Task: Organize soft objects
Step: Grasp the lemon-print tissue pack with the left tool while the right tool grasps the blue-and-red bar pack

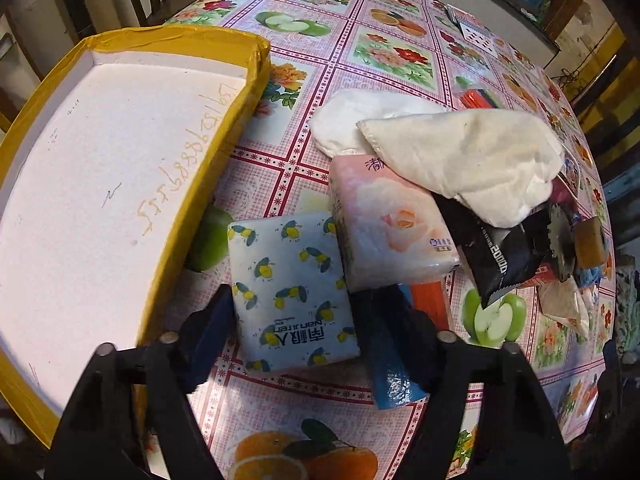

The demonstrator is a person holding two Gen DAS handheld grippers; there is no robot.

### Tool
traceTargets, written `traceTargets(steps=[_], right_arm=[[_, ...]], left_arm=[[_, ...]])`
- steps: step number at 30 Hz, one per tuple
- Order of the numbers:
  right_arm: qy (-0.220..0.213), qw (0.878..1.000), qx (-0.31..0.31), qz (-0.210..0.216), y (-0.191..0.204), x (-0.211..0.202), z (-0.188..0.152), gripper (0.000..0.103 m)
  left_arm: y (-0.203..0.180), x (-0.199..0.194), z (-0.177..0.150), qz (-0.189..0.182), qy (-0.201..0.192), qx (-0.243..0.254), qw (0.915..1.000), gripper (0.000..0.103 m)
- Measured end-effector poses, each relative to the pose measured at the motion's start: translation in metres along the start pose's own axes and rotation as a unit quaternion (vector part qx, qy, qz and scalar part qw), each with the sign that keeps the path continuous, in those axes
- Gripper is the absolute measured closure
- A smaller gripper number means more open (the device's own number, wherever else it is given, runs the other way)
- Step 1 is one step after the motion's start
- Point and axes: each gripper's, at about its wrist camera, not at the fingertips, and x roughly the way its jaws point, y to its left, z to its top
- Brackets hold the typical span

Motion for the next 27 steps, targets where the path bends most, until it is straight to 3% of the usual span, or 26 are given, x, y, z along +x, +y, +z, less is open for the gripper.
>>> traceTargets(steps=[5, 8, 12, 18, 27], right_arm=[[0.035, 0.999, -0.010, 0.027, 0.015, 0.015, 0.006, 0.000], [0.080, 0.994, -0.045, 0.058, 0.050, 0.034, 0.005, 0.000], [0.116, 0.985, -0.109, 0.068, 0.104, 0.062, -0.004, 0.000], [0.143, 0.972, -0.181, 0.043, 0.155, 0.097, -0.017, 0.002], [0.184, 0.957, -0.222, 0.029, 0.181, 0.132, -0.020, 0.005]], left_arm=[[0.002, -0.002, -0.001, -0.008, 0.006, 0.011, 0.9999, 0.051], [0.000, -0.003, -0.004, -0.006, 0.000, 0.017, 0.9998, 0.051], [0.007, -0.010, -0.004, -0.044, 0.001, 0.004, 0.9990, 0.053], [0.014, -0.013, -0.007, -0.088, 0.010, -0.007, 0.9960, 0.053], [0.016, -0.025, -0.004, -0.078, -0.010, 0.012, 0.9968, 0.053]])
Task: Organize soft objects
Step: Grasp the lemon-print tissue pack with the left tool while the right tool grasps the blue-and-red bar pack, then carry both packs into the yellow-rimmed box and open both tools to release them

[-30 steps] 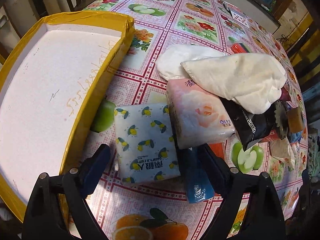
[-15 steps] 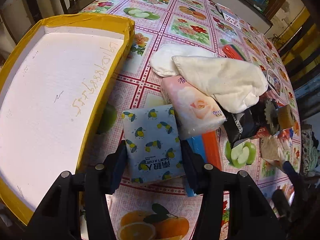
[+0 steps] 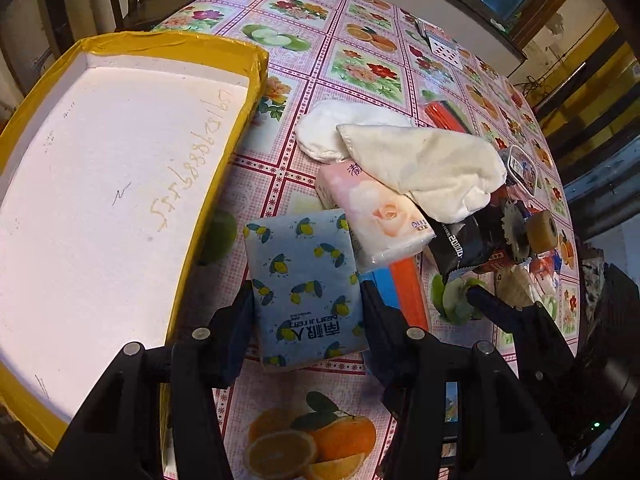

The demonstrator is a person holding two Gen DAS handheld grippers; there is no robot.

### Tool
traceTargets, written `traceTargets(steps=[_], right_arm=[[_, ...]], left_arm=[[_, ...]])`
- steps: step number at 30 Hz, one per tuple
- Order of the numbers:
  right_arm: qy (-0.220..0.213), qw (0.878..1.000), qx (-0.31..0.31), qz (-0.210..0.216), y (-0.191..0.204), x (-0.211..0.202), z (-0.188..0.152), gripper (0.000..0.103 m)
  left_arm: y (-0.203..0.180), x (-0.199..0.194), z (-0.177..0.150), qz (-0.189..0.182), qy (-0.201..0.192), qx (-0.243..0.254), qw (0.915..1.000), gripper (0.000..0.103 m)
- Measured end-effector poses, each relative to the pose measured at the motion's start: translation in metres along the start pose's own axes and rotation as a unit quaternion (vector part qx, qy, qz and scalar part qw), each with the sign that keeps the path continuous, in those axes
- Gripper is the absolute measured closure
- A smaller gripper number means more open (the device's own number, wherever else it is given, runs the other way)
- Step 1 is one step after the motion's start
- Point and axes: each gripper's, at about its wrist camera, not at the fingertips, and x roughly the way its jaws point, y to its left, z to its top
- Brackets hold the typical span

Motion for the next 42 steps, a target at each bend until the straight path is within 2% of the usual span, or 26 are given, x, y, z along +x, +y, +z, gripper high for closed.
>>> traceTargets(steps=[4, 7, 9, 11, 13, 18, 24, 28, 32, 36, 42], right_arm=[[0.010, 1.000, -0.001, 0.005, 0.004, 0.011, 0.006, 0.020], [0.003, 1.000, -0.006, -0.002, 0.005, 0.013, 0.006, 0.021], [-0.001, 1.000, -0.005, -0.003, 0.002, 0.012, 0.005, 0.026], [-0.006, 1.000, 0.000, -0.005, -0.002, 0.007, 0.001, 0.040], [-0.007, 1.000, 0.002, -0.003, -0.006, 0.002, -0.004, 0.050], [-0.009, 1.000, 0.003, 0.004, -0.011, -0.009, -0.020, 0.054], [-0.020, 0.997, 0.045, 0.055, -0.029, -0.028, -0.042, 0.057], [-0.042, 0.997, 0.041, 0.056, -0.023, -0.046, -0.042, 0.057], [-0.057, 0.996, 0.030, 0.064, -0.009, -0.055, -0.027, 0.057], [-0.068, 0.994, 0.021, 0.080, 0.011, -0.056, 0.001, 0.057], [-0.075, 0.991, 0.010, 0.109, 0.046, -0.046, 0.057, 0.057]], left_arm=[[-0.004, -0.007, 0.000, -0.001, -0.007, 0.011, 0.9999, 0.053], [-0.003, -0.006, 0.000, 0.003, -0.006, 0.010, 0.9999, 0.053], [0.002, -0.005, -0.001, 0.006, -0.007, 0.004, 0.9999, 0.053], [0.004, -0.005, -0.002, 0.009, -0.011, 0.001, 0.9999, 0.053], [0.004, -0.007, -0.005, 0.010, -0.013, 0.002, 0.9999, 0.053], [0.003, -0.005, -0.010, 0.010, -0.010, 0.001, 0.9999, 0.053], [0.002, -0.004, -0.020, 0.006, -0.006, 0.000, 1.0000, 0.053], [-0.002, -0.010, -0.024, 0.001, -0.008, 0.006, 0.9999, 0.053], [-0.006, -0.022, -0.024, -0.002, -0.019, 0.013, 0.9997, 0.053], [0.004, -0.038, -0.014, -0.006, -0.029, 0.004, 0.9995, 0.053], [0.040, -0.067, 0.017, 0.023, -0.060, -0.018, 0.9978, 0.053]])
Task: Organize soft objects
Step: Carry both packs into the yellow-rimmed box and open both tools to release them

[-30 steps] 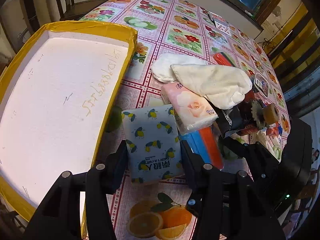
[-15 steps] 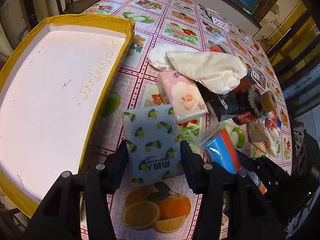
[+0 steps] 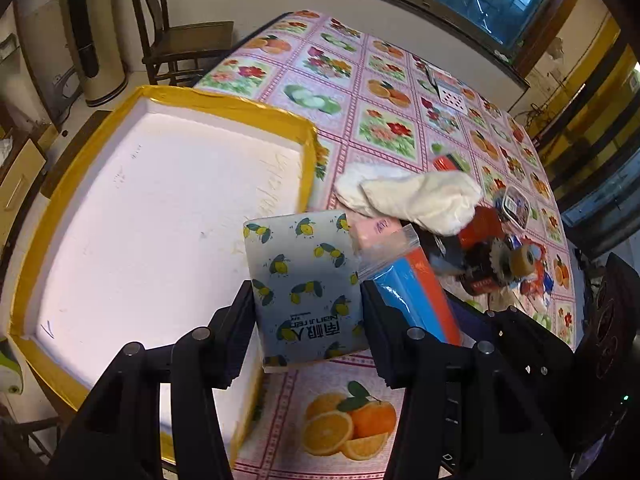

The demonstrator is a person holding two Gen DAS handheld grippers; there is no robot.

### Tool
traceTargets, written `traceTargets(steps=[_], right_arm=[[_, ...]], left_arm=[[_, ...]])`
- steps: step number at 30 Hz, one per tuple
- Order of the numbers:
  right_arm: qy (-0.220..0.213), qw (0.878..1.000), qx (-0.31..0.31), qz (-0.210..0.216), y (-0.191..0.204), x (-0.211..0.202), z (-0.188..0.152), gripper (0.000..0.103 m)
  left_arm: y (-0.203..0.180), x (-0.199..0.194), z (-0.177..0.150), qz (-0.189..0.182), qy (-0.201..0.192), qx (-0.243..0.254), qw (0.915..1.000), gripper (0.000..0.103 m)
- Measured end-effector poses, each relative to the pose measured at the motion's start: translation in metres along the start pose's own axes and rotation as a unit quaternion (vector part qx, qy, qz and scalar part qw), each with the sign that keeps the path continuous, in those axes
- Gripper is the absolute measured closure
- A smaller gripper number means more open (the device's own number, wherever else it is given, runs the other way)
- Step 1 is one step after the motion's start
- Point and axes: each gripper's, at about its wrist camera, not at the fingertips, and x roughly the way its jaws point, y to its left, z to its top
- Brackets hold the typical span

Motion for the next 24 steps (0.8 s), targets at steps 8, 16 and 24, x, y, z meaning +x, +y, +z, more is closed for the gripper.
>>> traceTargets(steps=[8, 16, 24], right_arm=[[0.009, 1.000, -0.006, 0.015, 0.039, 0.058, 0.062, 0.057], [0.054, 0.998, 0.013, -0.013, 0.036, 0.132, 0.092, 0.057], [0.075, 0.997, 0.018, -0.028, 0.027, 0.159, 0.098, 0.057]], left_arm=[[0.058, 0.002, 0.047, 0.054, -0.017, -0.040, 0.9976, 0.053], [0.103, 0.051, 0.078, 0.083, 0.010, -0.078, 0.9935, 0.053], [0.116, 0.086, 0.094, 0.089, 0.028, -0.084, 0.9921, 0.052]])
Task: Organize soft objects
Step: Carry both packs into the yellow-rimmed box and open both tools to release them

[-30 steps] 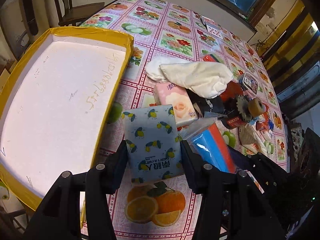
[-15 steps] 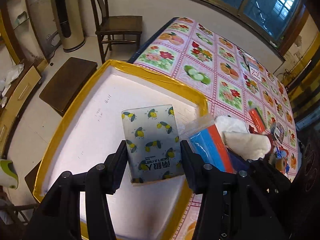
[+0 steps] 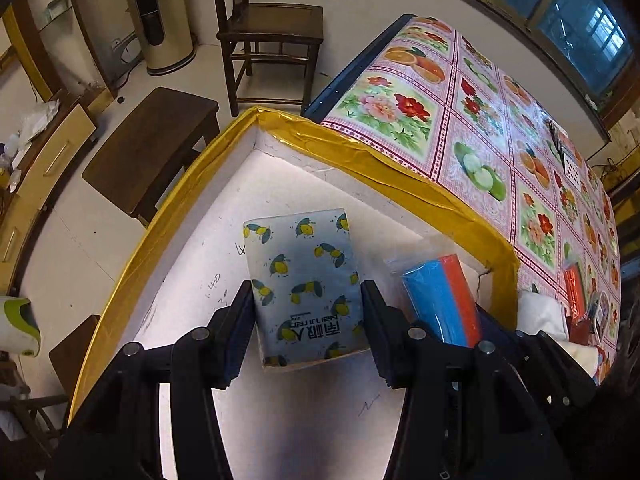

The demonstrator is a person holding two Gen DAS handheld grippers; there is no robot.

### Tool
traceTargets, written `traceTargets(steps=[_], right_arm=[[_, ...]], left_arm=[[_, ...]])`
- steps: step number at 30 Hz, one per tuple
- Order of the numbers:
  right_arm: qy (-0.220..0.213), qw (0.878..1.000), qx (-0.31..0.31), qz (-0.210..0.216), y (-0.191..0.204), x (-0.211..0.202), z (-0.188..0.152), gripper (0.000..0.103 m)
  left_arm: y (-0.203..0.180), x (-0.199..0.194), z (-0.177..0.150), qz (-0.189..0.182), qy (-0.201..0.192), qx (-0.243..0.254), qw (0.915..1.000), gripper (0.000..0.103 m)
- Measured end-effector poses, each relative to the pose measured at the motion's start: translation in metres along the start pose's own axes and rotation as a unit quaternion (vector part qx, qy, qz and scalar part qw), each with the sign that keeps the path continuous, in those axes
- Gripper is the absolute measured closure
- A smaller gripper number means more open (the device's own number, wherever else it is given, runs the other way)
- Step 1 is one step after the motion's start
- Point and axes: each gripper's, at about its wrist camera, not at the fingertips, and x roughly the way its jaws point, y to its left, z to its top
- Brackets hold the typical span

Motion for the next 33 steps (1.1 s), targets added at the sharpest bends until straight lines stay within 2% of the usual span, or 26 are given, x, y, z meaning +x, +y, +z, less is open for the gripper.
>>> traceTargets(steps=[4, 7, 10, 14, 19, 22, 27, 33], right_arm=[[0.005, 1.000, -0.004, 0.006, 0.003, 0.005, 0.002, 0.055], [-0.004, 1.000, 0.001, 0.024, 0.004, 0.001, 0.001, 0.048], [-0.024, 0.999, 0.010, 0.044, 0.000, -0.010, -0.002, 0.042], [-0.053, 0.997, 0.023, 0.059, -0.009, -0.037, -0.011, 0.036], [-0.091, 0.993, 0.022, 0.073, -0.032, -0.089, -0.028, 0.034], [-0.115, 0.991, 0.014, 0.061, -0.053, -0.123, -0.042, 0.028], [-0.139, 0.990, 0.016, 0.032, -0.094, -0.176, -0.072, 0.027], [-0.155, 0.987, 0.035, -0.013, -0.140, -0.223, -0.128, 0.023]], left_arm=[[0.002, 0.009, 0.003, -0.002, 0.010, 0.004, 0.9999, 0.049], [0.003, 0.013, 0.003, 0.000, 0.016, 0.005, 0.9999, 0.046], [0.003, 0.013, 0.003, -0.011, 0.019, 0.001, 0.9998, 0.025], [0.006, 0.003, 0.000, -0.006, 0.005, -0.005, 1.0000, 0.025], [0.008, -0.015, -0.010, -0.043, 0.002, -0.024, 0.9988, 0.025], [0.000, -0.033, -0.020, -0.057, -0.009, -0.017, 0.9982, 0.024], [-0.030, -0.068, -0.046, -0.083, -0.035, 0.013, 0.9959, 0.021], [-0.082, -0.083, -0.085, -0.116, -0.021, 0.072, 0.9905, 0.021]])
